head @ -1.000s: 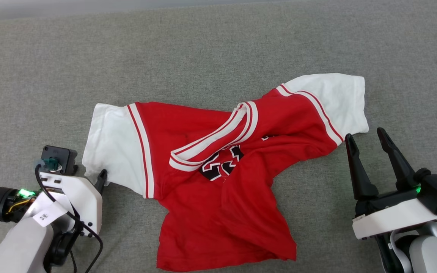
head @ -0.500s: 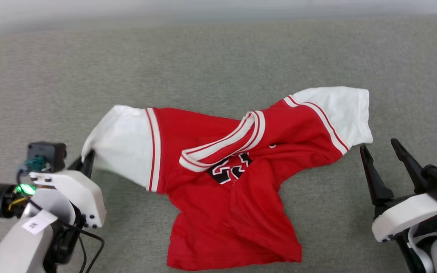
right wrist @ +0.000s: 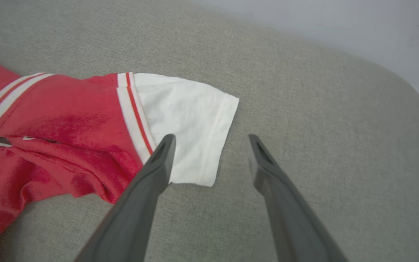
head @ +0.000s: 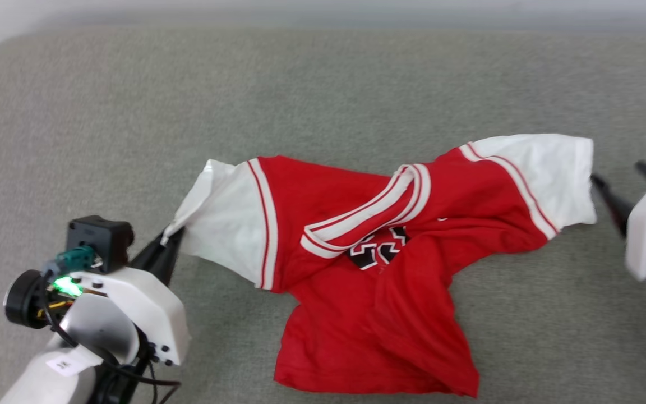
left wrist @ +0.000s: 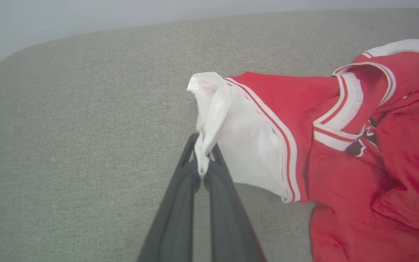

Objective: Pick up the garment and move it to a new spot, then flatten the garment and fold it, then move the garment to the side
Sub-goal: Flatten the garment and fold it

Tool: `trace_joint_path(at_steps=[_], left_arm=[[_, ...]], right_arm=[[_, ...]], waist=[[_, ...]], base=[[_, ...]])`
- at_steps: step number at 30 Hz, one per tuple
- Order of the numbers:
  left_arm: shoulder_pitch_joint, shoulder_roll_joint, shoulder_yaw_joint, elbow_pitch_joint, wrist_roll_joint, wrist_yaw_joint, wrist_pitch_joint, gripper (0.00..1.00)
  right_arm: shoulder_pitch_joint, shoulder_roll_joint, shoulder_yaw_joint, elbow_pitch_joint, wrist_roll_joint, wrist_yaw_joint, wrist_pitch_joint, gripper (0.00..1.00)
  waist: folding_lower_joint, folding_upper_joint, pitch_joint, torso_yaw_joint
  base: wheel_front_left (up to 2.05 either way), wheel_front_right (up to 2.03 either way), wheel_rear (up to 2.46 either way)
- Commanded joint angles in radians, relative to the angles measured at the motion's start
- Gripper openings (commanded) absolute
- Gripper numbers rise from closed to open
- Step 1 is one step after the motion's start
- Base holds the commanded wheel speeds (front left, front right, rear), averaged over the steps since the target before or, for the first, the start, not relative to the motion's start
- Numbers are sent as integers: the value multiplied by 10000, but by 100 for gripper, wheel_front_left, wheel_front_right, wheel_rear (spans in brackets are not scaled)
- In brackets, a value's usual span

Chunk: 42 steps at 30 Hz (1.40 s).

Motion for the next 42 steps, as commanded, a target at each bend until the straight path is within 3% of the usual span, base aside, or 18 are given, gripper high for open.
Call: trace_joint_path(at_steps=[1, 6, 10, 17, 29, 30, 31, 32, 42], left_arm=[[12, -25, -15, -70, 55, 20, 20, 0], [-225, -206, -339, -519, 234, -7, 45, 0], [-520, -381, -573, -553, 345, -130, -1, 0], [-1032, -654, -841, -438, 447, -340, -159, 0], [-1196, -721, -913, -136, 432, -425, -360, 0], [-1189, -712, -905, -103, 423, -427, -381, 0], [-1177, -700, -897, -65, 411, -429, -406, 0], [-1161, -686, -889, -28, 399, -432, -413, 0], [-1090, -614, -571, 100, 241, -414, -848, 0]], right_arm=[[-192, -71, 54, 49, 26, -7, 142, 100], [-1787, -584, 239, 646, 433, -7, 2114, 100], [-2824, -882, 619, 1382, 118, -7, 2908, 100], [-3607, -1254, 1318, 2770, -23, -7, 3464, 100], [-2360, -1588, 2993, 3797, 958, 10, 3774, 100], [-2292, -1633, 3101, 3826, 1000, 10, 3741, 44], [-2282, -1687, 3172, 3833, 1020, 10, 3629, 33], [-2318, -1725, 3162, 3859, 1043, 8, 3458, 0], [-3268, -1887, 2901, 3914, 1361, -10, 1350, 0]], waist=[[-1, 0, 262, 245], [-1, 0, 853, 718], [-1, 0, 1233, 1053], [-1, 0, 1562, 1458], [-1, 0, 1636, 1643], [-1, 0, 1634, 1645], [-1, 0, 1624, 1642], [-1, 0, 1603, 1632], [-1, 0, 942, 1263]], base=[[0, 0, 0], [0, 0, 0], [0, 0, 0], [0, 0, 0], [0, 0, 0], [0, 0, 0], [0, 0, 0], [0, 0, 0], [0, 0, 0]])
